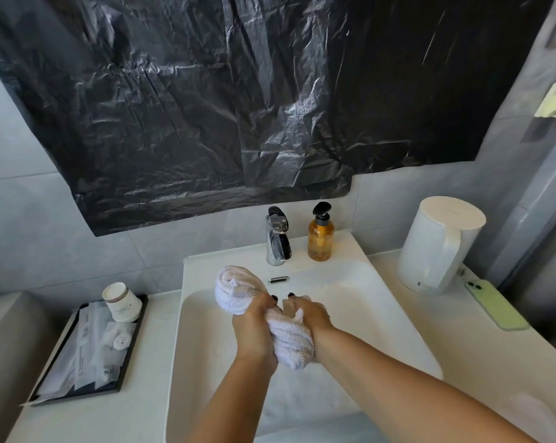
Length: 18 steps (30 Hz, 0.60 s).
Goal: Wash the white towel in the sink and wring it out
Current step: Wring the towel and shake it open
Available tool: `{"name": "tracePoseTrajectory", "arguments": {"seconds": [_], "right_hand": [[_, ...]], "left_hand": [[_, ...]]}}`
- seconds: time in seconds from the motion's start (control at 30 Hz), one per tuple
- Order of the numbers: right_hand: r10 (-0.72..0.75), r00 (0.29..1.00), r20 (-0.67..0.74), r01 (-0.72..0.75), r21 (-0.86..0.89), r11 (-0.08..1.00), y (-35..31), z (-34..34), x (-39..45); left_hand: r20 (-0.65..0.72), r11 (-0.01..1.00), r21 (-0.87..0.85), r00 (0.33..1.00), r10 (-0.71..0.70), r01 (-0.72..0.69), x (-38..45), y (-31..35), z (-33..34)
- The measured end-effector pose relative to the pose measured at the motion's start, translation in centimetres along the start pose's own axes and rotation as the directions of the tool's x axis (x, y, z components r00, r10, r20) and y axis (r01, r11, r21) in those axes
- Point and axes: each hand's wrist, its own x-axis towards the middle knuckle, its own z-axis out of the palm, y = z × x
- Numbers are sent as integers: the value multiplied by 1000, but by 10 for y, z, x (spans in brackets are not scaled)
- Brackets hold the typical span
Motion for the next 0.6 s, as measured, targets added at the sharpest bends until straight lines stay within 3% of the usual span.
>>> {"name": "tracePoseTrajectory", "arguments": {"seconds": [0.07,0.3,0.47,0.6], "right_hand": [[-14,999,-45,11,-74,997,-5,3,3],[-69,993,-94,62,-84,995,-9,10,1],[-175,984,-28,165,-208,964,-38,8,-10],[-287,956,63,290,-35,956,-60,14,-24]], "left_hand": [[13,999,-20,999,-32,33,3,0,-1],[72,994,-47,993,-94,97,3,9,-9],[217,933,-314,970,-111,177,8,12,-37],[354,941,-227,922,-159,250,0,16,-47]]}}
